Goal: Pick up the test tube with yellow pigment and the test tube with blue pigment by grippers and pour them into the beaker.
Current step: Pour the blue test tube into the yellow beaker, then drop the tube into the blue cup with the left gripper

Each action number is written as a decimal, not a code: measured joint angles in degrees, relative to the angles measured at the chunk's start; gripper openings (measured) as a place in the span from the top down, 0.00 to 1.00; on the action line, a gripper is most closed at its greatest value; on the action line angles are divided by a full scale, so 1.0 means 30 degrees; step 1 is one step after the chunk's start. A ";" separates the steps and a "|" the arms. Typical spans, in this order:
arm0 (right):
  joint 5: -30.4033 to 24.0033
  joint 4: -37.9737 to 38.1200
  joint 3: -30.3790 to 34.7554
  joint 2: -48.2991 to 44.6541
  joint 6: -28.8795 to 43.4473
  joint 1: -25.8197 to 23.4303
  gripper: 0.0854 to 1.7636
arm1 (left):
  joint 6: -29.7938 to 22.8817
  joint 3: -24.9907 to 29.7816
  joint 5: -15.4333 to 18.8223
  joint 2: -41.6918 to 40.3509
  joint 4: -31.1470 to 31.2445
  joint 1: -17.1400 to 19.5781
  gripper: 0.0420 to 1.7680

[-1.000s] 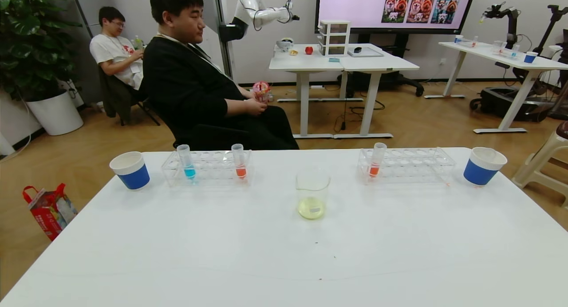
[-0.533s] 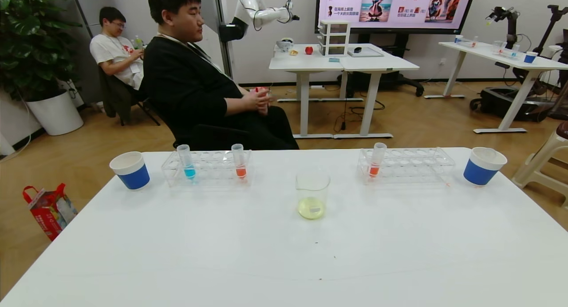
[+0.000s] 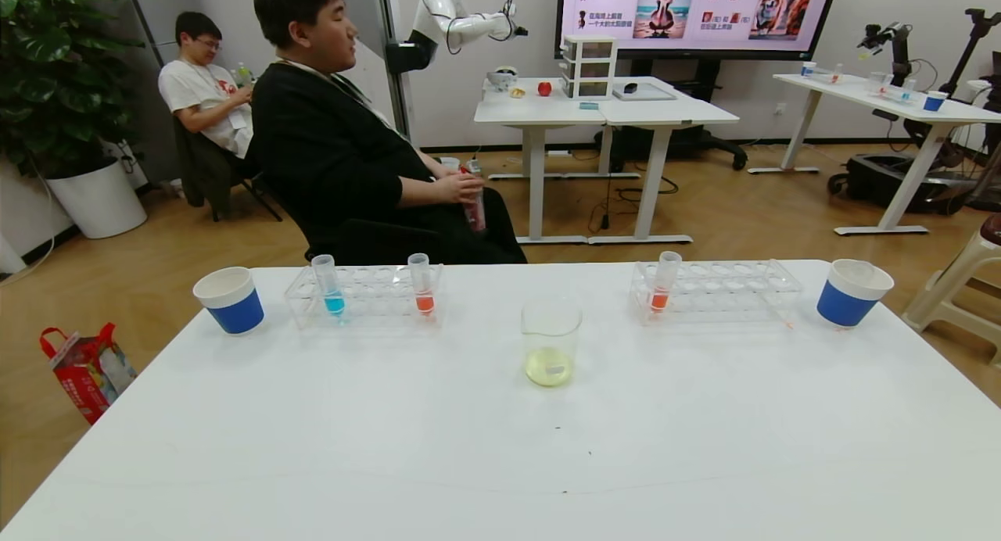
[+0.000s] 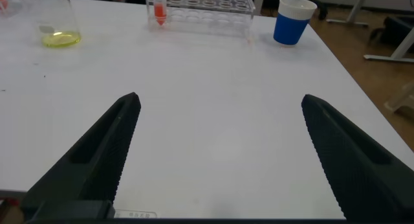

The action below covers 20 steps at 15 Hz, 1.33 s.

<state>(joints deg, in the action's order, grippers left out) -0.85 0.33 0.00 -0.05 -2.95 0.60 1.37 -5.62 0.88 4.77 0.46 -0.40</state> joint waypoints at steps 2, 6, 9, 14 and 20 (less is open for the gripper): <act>0.0004 0.0000 0.0000 0.0000 0.0000 0.0000 0.02 | -0.0037 -0.1719 0.0053 0.2068 -0.0926 -0.0223 0.01; 0.0000 0.0000 0.0000 0.0000 0.0000 0.0000 0.02 | 0.0069 -0.4641 0.0102 0.8663 -0.5482 -0.0500 0.01; 0.0000 0.0000 0.0000 0.0000 0.0000 0.0000 0.02 | 0.0195 -0.6083 0.0130 1.4174 -0.9403 -0.0581 0.01; 0.0000 0.0000 0.0000 0.0000 0.0000 0.0000 0.02 | 0.0297 -0.8009 0.0163 2.3292 -1.6295 -0.0626 0.01; 0.0000 0.0000 0.0000 0.0000 0.0000 0.0000 0.02 | 0.0240 -1.0041 -0.0037 3.2370 -2.2699 -0.0857 0.01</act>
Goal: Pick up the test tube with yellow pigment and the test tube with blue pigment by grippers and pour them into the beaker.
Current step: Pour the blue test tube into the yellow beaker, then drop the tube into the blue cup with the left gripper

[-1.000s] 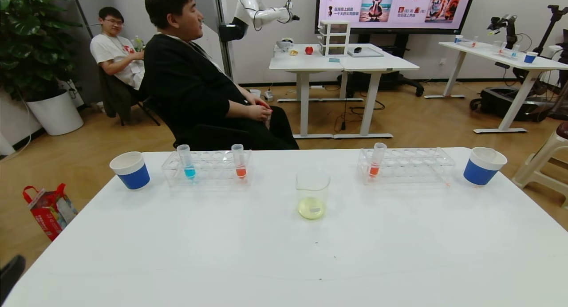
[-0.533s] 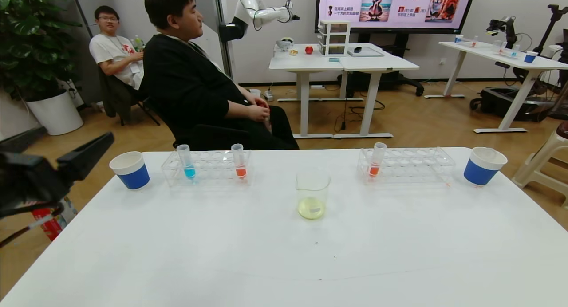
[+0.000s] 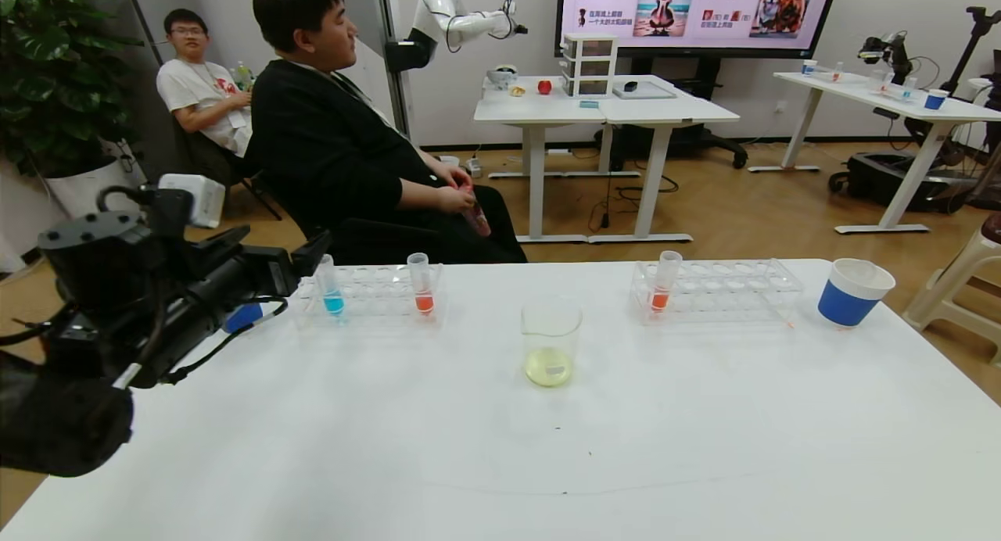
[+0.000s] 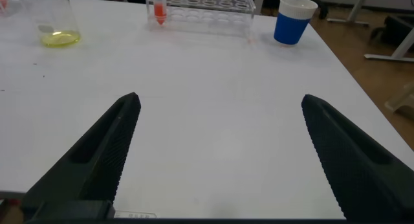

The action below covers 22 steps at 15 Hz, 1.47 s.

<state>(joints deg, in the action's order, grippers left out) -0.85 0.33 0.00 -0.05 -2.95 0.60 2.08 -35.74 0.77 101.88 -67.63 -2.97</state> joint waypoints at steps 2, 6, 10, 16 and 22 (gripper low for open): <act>0.0000 0.0000 0.0000 0.0000 0.0000 0.0000 0.02 | -0.0102 -0.0488 -0.0130 0.2332 -0.1764 -0.0016 0.01; 0.0000 0.0000 0.0000 0.0000 0.0000 0.0000 0.02 | -0.0163 -0.0996 -0.0223 0.5762 -0.3978 0.0110 0.01; 0.0000 0.0008 0.0000 0.0000 0.0000 0.0000 0.02 | -0.0524 -0.1946 -0.1414 0.7948 -0.5376 0.0219 0.01; 0.0000 0.0000 0.0000 0.0000 0.0000 0.0000 0.02 | -0.0557 -0.4486 -0.1621 1.0098 -0.5433 0.0211 0.01; 0.0000 0.0000 0.0000 0.0000 0.0000 0.0000 0.02 | -0.0557 -0.5331 -0.1650 1.0797 -0.5449 0.0203 0.01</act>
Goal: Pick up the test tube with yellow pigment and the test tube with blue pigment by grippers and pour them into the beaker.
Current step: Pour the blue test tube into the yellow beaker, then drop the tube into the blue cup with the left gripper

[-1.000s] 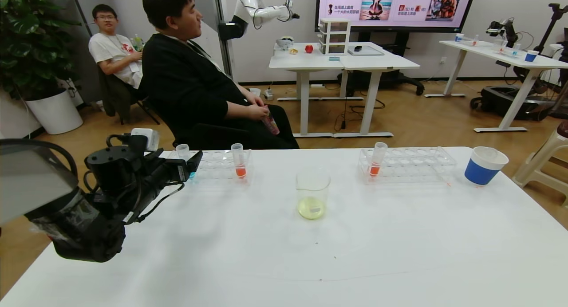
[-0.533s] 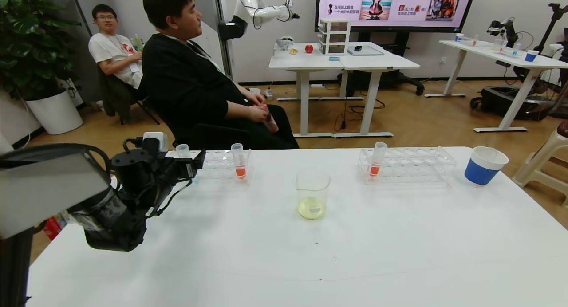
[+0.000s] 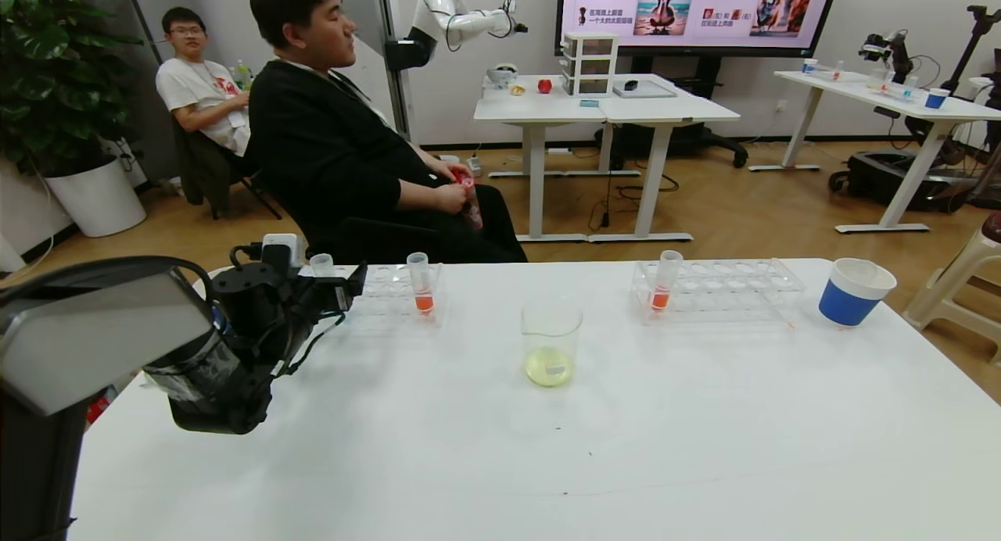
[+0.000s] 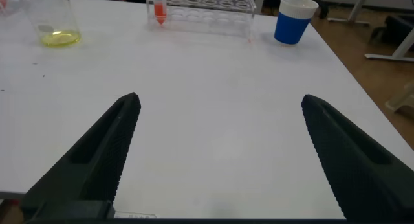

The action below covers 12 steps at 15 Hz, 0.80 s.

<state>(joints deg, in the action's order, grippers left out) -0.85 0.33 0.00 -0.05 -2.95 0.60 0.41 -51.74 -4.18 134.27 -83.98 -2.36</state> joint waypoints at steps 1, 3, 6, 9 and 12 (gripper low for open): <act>0.0000 0.0000 0.0000 0.0000 0.0000 0.0000 0.02 | 0.0008 -0.0028 0.0008 0.0045 -0.0028 0.0000 0.01; 0.0000 0.0000 0.0000 0.0000 0.0000 0.0000 0.02 | 0.0000 -0.0089 0.0000 0.0098 -0.0049 0.0020 0.13; -0.0008 0.0008 0.0000 0.0000 0.0000 0.0000 0.02 | 0.0016 -0.0098 -0.0012 0.0110 -0.0057 0.0028 0.78; 0.0004 0.0000 0.0000 0.0000 0.0000 0.0000 0.02 | 0.0008 -0.0102 -0.0012 0.0106 -0.0049 0.0016 0.73; 0.0000 0.0000 0.0000 0.0000 0.0000 0.0000 0.02 | 0.0008 -0.0102 -0.0012 0.0061 -0.0045 -0.0057 0.73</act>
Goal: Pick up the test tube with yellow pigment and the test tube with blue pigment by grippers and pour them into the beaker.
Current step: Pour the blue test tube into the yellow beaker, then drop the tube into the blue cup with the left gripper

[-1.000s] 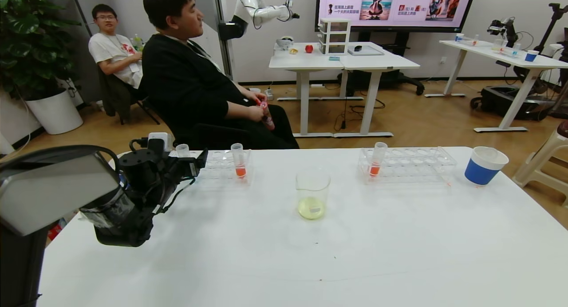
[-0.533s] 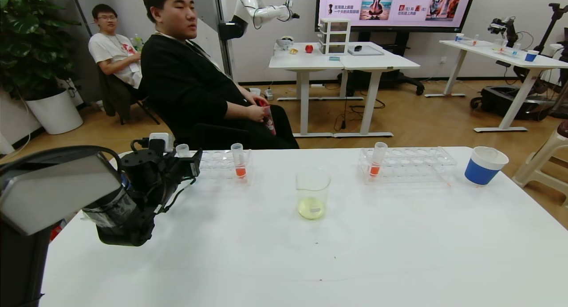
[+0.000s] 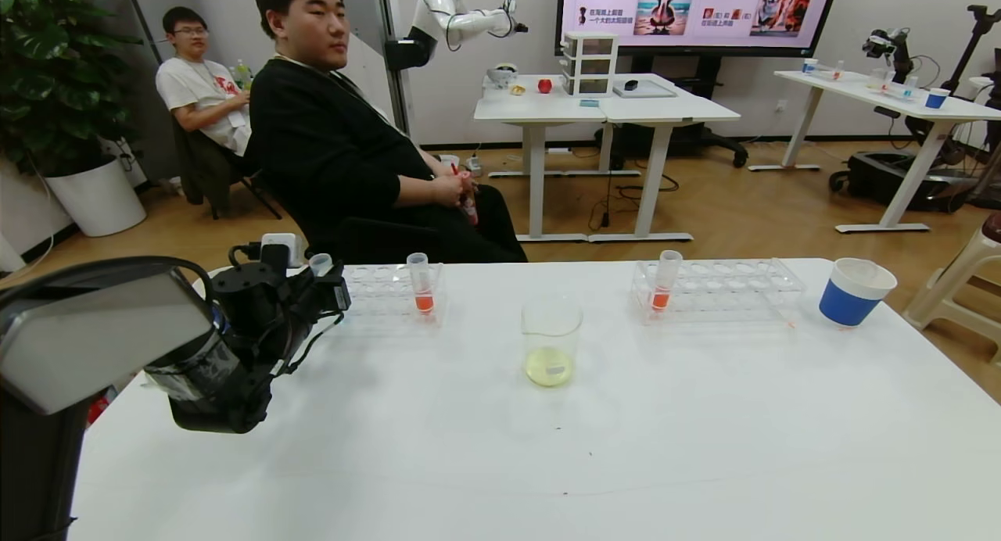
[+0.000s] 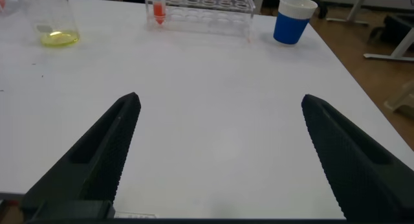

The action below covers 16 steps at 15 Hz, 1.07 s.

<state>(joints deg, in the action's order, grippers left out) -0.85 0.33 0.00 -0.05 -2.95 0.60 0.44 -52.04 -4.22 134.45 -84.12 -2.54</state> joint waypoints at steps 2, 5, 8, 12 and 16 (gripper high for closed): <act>0.0000 0.0008 0.0000 0.0000 0.0000 0.0000 0.02 | 0.0024 -0.0061 0.0000 -0.0219 0.0134 -0.0024 0.73; 0.0000 0.0000 0.0000 0.0000 0.0000 0.0000 0.02 | 0.0024 -0.0219 0.0012 -0.1008 0.1008 0.0020 0.73; 0.0000 0.0000 0.0000 0.0000 0.0000 0.0000 0.02 | 0.0024 -0.0605 0.0020 -0.2231 0.2499 0.0073 0.73; 0.0000 0.0008 0.0000 0.0000 0.0000 0.0000 0.02 | 0.0000 -0.1219 0.0041 -0.3608 0.4112 0.0065 0.73; 0.0000 0.0000 0.0000 0.0000 0.0000 0.0000 0.02 | 0.0028 -0.1475 0.0142 -0.4059 0.4498 -0.0069 0.73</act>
<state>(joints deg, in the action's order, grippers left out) -0.85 0.33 0.00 -0.05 -2.95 0.60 0.52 -56.47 -3.79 122.27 -70.62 -2.74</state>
